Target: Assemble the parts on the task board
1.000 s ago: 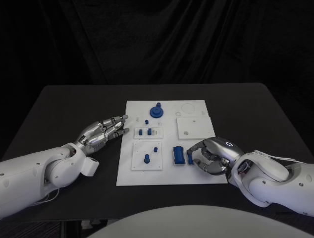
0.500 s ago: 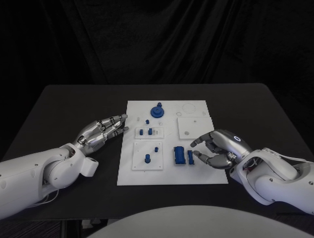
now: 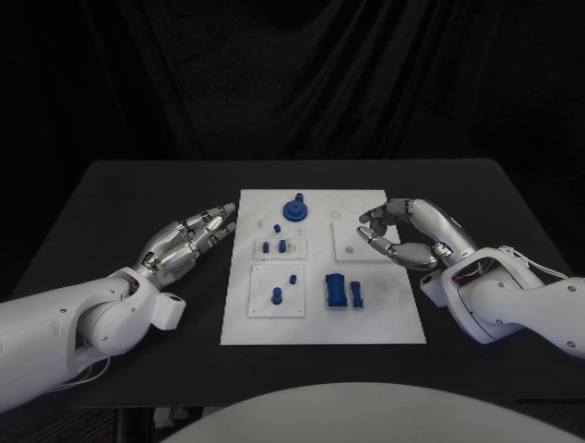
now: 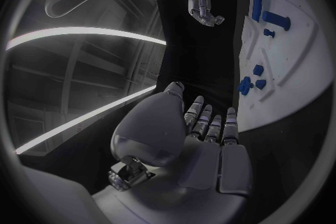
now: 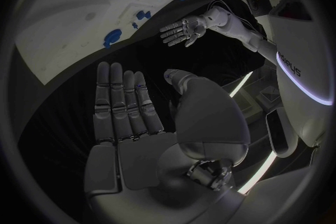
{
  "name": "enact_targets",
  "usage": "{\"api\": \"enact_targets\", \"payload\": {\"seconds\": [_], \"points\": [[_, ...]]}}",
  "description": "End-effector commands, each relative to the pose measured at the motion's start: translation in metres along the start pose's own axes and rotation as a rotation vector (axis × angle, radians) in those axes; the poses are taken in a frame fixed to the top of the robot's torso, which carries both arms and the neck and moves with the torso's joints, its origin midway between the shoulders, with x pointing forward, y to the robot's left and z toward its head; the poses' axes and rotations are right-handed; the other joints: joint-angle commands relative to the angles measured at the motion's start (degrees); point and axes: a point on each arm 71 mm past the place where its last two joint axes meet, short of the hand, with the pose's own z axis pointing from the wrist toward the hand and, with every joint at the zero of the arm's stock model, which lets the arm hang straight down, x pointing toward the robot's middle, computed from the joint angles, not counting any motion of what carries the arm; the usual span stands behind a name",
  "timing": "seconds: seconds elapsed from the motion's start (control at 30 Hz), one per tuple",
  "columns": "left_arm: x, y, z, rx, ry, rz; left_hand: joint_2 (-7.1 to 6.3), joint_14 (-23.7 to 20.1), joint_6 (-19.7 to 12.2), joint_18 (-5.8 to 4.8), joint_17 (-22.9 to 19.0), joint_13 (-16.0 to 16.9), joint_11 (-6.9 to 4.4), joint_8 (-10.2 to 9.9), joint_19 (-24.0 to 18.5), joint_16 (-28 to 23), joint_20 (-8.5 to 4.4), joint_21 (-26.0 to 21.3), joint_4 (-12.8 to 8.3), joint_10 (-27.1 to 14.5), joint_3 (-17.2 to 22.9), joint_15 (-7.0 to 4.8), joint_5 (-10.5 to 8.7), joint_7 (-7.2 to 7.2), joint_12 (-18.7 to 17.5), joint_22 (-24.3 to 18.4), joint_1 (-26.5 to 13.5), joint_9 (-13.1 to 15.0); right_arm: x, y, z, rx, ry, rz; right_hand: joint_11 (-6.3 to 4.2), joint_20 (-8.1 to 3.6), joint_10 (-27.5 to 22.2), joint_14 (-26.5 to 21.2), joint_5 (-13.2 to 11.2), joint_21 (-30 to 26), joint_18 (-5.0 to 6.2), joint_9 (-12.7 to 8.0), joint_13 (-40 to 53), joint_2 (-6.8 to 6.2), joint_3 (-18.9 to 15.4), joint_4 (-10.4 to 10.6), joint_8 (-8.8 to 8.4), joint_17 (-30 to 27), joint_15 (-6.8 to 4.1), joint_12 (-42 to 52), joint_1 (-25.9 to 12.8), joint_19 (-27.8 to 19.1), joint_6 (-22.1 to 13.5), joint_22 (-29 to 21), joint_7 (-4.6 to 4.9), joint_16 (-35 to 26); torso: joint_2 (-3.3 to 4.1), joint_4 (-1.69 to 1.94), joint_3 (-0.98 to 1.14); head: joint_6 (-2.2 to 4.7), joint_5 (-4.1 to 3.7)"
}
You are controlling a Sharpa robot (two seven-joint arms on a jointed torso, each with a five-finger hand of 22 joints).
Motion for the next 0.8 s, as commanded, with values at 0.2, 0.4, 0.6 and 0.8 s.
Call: {"api": "enact_targets", "payload": {"seconds": [0.2,0.4,0.6,0.8], "points": [[0.005,-0.008,0.007,0.114,-0.011,0.013,1.91,0.0,-6.3,-0.42,-0.1,-0.4,-1.27,-0.8,-4.0,-0.2,-1.27,-1.9,-0.1,-1.8,-4.7,-1.46,-6.65,-5.62,-3.1,-8.7,-3.2,-1.5,0.001,-0.015,0.004,0.003,-0.051,0.108,1.39,4.75,-19.8,-24.9,3.4,-12.6,-4.61,-6.2,-15.6,-5.41,-19.3,0.9,-6.09,-16.2,2.82,-14.6,2.1,-27.6,-21.2,-26.6,-6.66,-20.5,-2.93,-1.15,0.56,0.00,0.90],[0.006,0.001,0.008,0.012,-0.003,0.009,-2.24,0.0,-11.5,-2.13,-0.1,-1.9,-2.64,-2.4,-4.1,-0.2,-5.09,-2.0,-5.4,-6.7,-1.8,-2.64,-14.36,-4.43,-10.3,-9.1,-27.8,-3.2,0.004,-0.018,0.004,0.022,-0.032,0.079,-2.66,-0.55,-29.2,-34.6,-1.5,-14.9,-7.96,-12.7,-27.9,8.61,-21.4,-5.0,-11.17,-21.5,-0.92,-19.2,-17.5,-39.4,-29.9,-42.8,-9.47,-24.4,-2.49,-1.02,0.50,0.12,1.10],[0.007,-0.004,0.015,0.020,-0.045,0.030,-4.31,0.0,-13.5,-2.79,-0.1,-1.9,-2.64,-2.4,-4.1,-0.2,-5.09,-2.0,-7.7,-6.7,0.2,-2.64,-17.24,-4.43,-10.3,-9.1,-38.4,-3.2,0.004,-0.017,0.011,0.043,-0.046,0.123,-4.40,-2.78,-31.4,-37.0,-5.7,-14.9,-7.96,-12.7,-31.1,8.61,-21.4,-7.3,-11.17,-26.0,-2.49,-21.4,-26.9,-41.0,-33.1,-45.2,-9.47,-28.8,-2.59,-1.40,0.65,1.85,1.43],[0.011,-0.015,0.030,0.036,-0.149,0.074,-6.12,0.0,-15.2,-7.06,-0.1,-1.9,-2.64,-2.4,-4.1,-0.2,-5.09,-2.0,-9.6,-6.7,1.9,-2.64,-19.69,-4.43,-10.3,-9.1,-47.5,-3.2,0.006,-0.014,0.029,0.092,-0.079,0.230,-5.85,-4.83,-33.1,-38.9,-9.4,-14.9,-7.96,-12.7,-33.8,8.61,-21.4,-9.4,-11.17,-26.0,-3.83,-23.3,-34.8,-45.8,-35.8,-47.0,-9.47,-28.8,-2.81,-2.32,1.00,5.97,2.21]]}}
